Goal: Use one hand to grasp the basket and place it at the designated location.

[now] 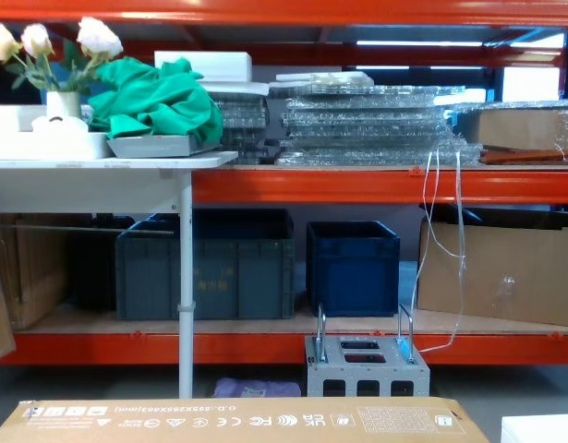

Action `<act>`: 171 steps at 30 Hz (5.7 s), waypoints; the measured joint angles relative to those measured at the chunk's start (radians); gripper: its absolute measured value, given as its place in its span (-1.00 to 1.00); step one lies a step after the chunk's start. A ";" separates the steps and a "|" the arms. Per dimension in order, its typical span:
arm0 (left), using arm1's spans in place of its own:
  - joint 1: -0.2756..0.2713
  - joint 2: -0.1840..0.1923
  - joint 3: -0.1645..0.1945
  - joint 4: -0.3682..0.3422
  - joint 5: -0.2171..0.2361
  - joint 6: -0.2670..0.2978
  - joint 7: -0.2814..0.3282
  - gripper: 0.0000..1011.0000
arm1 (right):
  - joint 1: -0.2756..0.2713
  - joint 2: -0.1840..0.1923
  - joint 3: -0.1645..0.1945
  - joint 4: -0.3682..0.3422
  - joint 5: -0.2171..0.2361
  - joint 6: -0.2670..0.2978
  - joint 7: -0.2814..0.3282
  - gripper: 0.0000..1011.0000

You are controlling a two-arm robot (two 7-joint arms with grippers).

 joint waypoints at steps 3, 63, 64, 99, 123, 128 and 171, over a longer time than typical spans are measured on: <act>0.000 0.000 0.000 0.000 0.000 0.000 0.000 -1.00 | 0.000 0.000 0.000 0.000 0.000 0.000 0.000 0.98; 0.000 0.000 0.000 0.000 0.000 0.000 0.000 -1.00 | -0.008 -0.022 0.018 0.021 -0.010 -0.020 0.016 0.98; 0.000 0.000 0.000 0.000 0.000 0.000 0.000 -1.00 | -0.009 -0.024 0.019 0.024 -0.010 -0.024 0.016 0.98; 0.000 0.000 0.000 0.000 0.000 0.000 0.000 -1.00 | 0.073 -0.274 -0.117 0.300 -0.144 -0.154 0.152 0.98; 0.000 0.000 0.000 0.000 0.000 0.000 0.000 -1.00 | 0.103 -0.359 -0.226 0.446 -0.168 -0.182 0.166 0.98; 0.000 0.000 0.000 0.000 0.000 0.000 0.000 -1.00 | 0.110 -0.367 -0.242 0.462 -0.171 -0.181 0.164 0.95; 0.000 0.000 0.000 0.000 0.000 0.000 0.000 -1.00 | 0.137 -0.356 -0.268 0.445 -0.152 -0.172 0.135 -0.80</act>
